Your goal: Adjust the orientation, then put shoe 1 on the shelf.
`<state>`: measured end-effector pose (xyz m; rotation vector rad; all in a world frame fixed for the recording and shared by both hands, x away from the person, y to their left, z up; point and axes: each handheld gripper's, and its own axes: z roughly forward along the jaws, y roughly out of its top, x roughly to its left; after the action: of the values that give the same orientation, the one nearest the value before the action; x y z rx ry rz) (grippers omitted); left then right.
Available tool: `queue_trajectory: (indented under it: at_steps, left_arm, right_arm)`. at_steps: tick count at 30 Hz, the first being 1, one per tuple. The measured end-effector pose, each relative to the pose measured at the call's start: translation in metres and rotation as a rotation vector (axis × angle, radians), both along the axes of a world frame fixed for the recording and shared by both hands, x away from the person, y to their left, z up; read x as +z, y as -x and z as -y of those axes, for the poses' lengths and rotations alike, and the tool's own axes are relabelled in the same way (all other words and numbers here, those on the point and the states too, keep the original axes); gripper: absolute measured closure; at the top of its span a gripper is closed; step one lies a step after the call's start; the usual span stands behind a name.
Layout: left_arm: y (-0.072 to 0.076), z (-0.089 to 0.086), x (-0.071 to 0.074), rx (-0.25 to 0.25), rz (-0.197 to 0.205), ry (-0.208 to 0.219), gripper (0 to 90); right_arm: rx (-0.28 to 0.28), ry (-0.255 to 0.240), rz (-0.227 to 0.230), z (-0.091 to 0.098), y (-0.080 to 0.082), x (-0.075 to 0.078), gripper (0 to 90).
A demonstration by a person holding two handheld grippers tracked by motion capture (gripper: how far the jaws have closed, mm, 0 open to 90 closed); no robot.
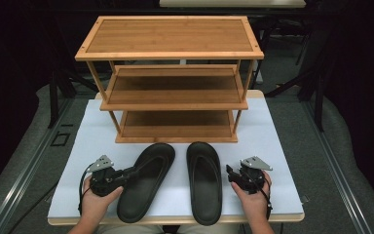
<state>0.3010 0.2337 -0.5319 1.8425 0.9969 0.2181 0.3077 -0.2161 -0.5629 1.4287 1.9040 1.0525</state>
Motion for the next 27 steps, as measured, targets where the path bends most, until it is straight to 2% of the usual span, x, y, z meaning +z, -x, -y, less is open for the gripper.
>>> queue_trajectory:
  at_steps: [2,6,10,15,22,27]
  left_arm:
    - [0.001,-0.001,0.002,0.003,0.012,0.013,70.6]
    - [0.005,-0.004,0.008,0.021,0.041,0.013,70.6]
    - [0.011,-0.010,0.015,0.044,0.070,0.027,70.6]
    - [0.015,-0.020,0.025,0.077,0.107,0.059,70.7]
    - [0.019,-0.032,0.035,0.127,0.139,0.093,70.8]
    - [0.025,-0.045,0.046,0.169,0.182,0.128,70.8]
  right_arm:
    - [-0.001,0.001,0.000,0.000,0.000,0.000,40.5]
    - [-0.002,0.011,0.001,-0.001,0.000,0.000,40.7]
    - [0.004,-0.002,0.008,-0.002,0.000,0.001,40.7]
    - [0.007,0.004,0.002,-0.003,-0.002,0.000,40.9]
    - [0.007,0.002,0.013,-0.002,-0.001,0.001,40.8]
    - [0.011,0.003,0.020,-0.003,-0.001,0.003,40.9]
